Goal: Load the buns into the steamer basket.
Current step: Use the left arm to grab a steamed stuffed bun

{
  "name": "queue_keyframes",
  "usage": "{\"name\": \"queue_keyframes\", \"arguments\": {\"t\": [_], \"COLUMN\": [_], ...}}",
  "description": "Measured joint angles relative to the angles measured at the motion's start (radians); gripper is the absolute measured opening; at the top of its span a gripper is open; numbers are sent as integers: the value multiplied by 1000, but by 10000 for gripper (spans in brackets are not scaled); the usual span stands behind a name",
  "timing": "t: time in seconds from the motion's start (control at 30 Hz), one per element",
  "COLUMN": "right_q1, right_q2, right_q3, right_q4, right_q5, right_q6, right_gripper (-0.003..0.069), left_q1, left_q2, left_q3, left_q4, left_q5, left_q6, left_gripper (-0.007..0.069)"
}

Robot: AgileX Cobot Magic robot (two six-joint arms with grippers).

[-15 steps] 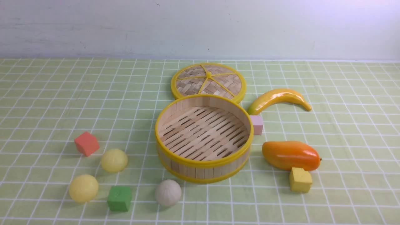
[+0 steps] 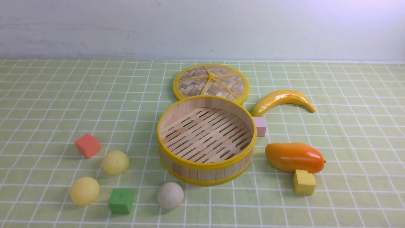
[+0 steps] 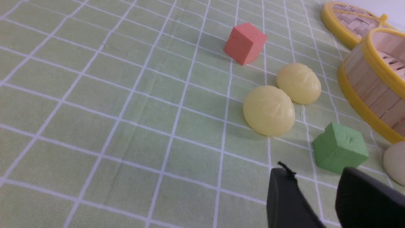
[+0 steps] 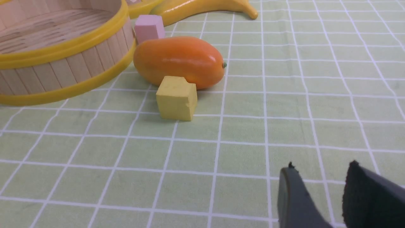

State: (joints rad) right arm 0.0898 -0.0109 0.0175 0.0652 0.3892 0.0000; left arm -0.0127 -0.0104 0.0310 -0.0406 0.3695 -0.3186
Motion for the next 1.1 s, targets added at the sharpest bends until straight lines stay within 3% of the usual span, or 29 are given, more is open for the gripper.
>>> {"name": "queue_keyframes", "arguments": {"t": [0.17,0.27,0.5,0.67,0.83,1.1], "right_q1": [0,0,0,0,0,0], "right_q2": [0,0,0,0,0,0], "right_q3": [0,0,0,0,0,0], "right_q4": [0,0,0,0,0,0], "right_q5": [0,0,0,0,0,0], "right_q6": [0,0,0,0,0,0], "right_gripper": [239,239,239,239,239,239], "left_q1": [-2,-66,-437,-603,-678,-681], "left_q2": [0,0,0,0,0,0], "left_q3": [0,0,0,0,0,0], "left_q4": [0,3,5,5,6,15], "left_q5": [0,-4,-10,-10,-38,-398], "left_q6": [0,0,0,0,-9,-44], "left_gripper": [237,237,237,237,237,237]}}
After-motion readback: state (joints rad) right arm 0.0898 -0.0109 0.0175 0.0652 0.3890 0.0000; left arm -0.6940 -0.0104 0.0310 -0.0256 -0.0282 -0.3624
